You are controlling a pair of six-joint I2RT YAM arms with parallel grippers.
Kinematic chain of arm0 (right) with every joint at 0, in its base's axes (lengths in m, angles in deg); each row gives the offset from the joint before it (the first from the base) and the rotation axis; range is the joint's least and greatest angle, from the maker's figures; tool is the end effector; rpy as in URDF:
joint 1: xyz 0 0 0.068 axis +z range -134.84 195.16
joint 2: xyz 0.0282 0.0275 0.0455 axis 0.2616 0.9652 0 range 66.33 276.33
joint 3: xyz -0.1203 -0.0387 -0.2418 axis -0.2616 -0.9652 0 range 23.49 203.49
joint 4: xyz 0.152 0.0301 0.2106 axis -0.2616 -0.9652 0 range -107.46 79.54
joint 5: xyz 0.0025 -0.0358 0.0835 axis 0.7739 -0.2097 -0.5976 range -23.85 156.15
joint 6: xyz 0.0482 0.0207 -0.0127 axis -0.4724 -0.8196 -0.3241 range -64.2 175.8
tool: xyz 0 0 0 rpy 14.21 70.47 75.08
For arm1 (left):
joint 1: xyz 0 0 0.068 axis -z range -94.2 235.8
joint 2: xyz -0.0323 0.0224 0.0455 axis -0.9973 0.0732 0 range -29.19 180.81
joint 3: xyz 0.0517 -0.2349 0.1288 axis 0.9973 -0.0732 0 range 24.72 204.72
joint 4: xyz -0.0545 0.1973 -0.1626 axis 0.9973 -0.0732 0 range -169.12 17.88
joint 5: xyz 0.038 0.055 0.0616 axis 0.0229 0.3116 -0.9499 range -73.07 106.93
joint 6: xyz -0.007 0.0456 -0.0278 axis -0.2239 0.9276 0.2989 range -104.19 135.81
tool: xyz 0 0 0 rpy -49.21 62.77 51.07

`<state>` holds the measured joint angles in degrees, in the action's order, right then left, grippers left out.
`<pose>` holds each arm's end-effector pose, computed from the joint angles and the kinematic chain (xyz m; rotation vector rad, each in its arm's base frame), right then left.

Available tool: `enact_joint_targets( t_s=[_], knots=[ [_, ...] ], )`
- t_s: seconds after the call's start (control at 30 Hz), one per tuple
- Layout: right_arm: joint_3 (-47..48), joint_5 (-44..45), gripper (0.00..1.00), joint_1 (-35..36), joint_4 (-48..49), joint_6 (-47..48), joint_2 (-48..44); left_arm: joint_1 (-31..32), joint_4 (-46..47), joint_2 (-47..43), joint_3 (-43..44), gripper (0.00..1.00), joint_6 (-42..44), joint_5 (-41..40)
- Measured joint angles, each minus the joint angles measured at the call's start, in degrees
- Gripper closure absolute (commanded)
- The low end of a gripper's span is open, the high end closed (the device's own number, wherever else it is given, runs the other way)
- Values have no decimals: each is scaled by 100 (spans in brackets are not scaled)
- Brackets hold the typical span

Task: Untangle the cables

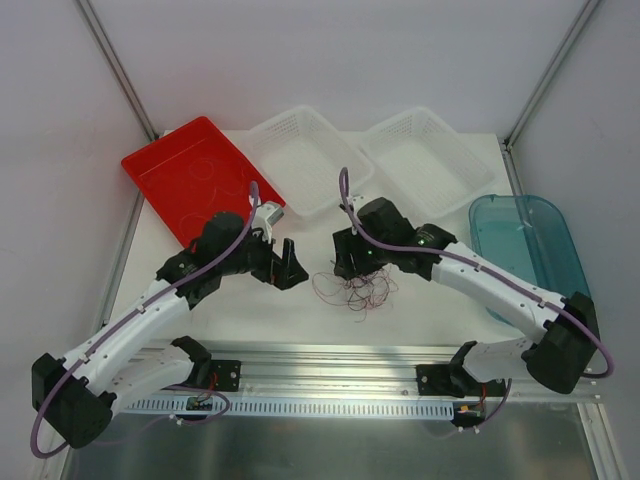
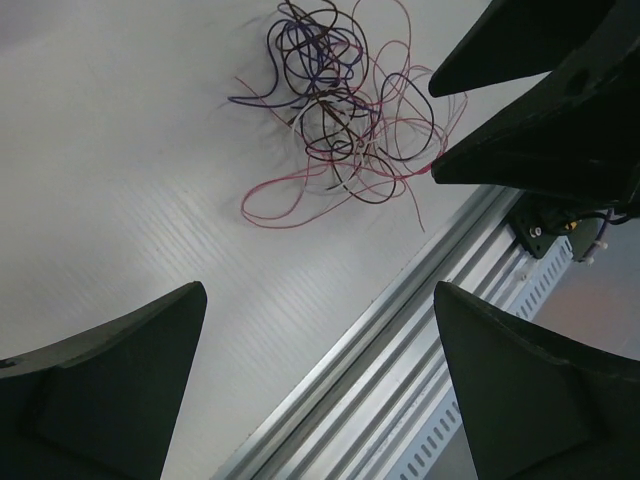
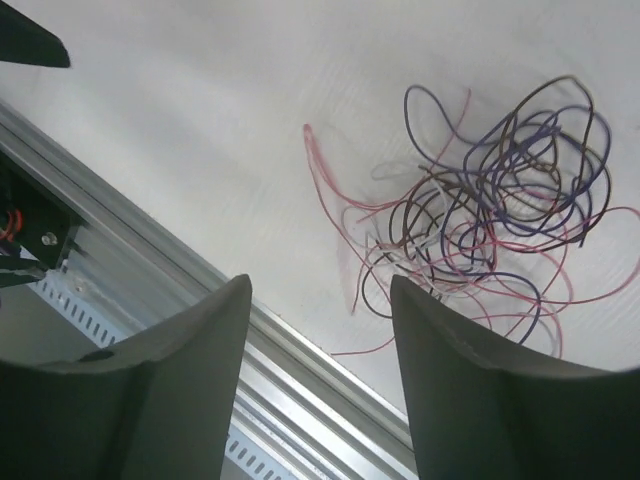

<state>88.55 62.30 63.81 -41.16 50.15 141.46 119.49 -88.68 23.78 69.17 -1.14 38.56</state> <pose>0.1877 0.2169 0.3133 -0.8935 2.1698 0.5608 0.1667 -0.1269 0.3020 0.5548 2.0289 -0.9286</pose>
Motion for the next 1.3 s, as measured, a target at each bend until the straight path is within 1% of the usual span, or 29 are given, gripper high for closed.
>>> enact_joint_targets(
  t_s=[0.03,0.13,0.17,0.23,0.33,0.37,0.47,0.57,0.67,0.83,0.9,0.93,1.0,1.03,1.07,1.13,1.17,1.23,1.27,1.3],
  knots=[
    [-125,13,31,28,-11,-4,39,46,7,11,-66,1,-35,-55],
    [-332,188,25,79,-125,-9,-37,177,4,109,-177,1,-142,-195],
    [-374,286,21,74,-144,-7,-107,251,9,168,-184,1,-184,-262],
    [-461,555,18,24,-223,-7,-337,466,35,326,-186,1,-275,-413],
    [-636,870,13,-214,-319,-22,-804,855,105,761,-122,1,-393,-721],
    [-710,966,9,-348,-334,-42,-970,994,111,970,-74,1,-415,-796],
    [-1023,1169,4,-758,-350,-151,-1408,1377,122,1604,168,2,-393,-1099],
    [-1381,1272,2,-984,-348,-262,-1709,1639,136,2116,444,2,-192,-1325],
    [-1679,1274,2,-1036,-350,-326,-1897,1775,138,2520,688,3,195,-1458],
    [-2105,1268,2,-1123,-339,-428,-2210,1775,173,3073,1016,2,1106,-1591],
    [-2214,1266,2,-1152,-337,-452,-2323,1775,195,3276,1126,4,1451,-1598],
    [-2256,1263,2,-1163,-337,-461,-2374,1775,214,3373,1163,10,1639,-1596],
    [-2295,1263,2,-1174,-334,-461,-2444,1775,232,3539,1224,18,1954,-1582],
    [-2299,1261,2,-1178,-332,-461,-2472,1775,238,3624,1252,29,2083,-1565],
    [-2302,1261,2,-1178,-332,-461,-2492,1775,240,3703,1270,35,2170,-1547],
    [-2304,1259,2,-1193,-319,-459,-2529,1775,243,3821,1292,51,2321,-1473],
    [-2310,1257,2,-1200,-299,-459,-2546,1775,243,3864,1294,68,2365,-1440],
    [-2334,1246,2,-1209,-262,-461,-2559,1775,229,3901,1292,84,2428,-1403],
    [-2352,1237,2,-1211,-238,-461,-2557,1775,232,3897,1292,99,2444,-1384],
    [-2365,1215,2,-1213,-212,-461,-2555,1775,238,3882,1292,100,2422,-1355]
  ],
)
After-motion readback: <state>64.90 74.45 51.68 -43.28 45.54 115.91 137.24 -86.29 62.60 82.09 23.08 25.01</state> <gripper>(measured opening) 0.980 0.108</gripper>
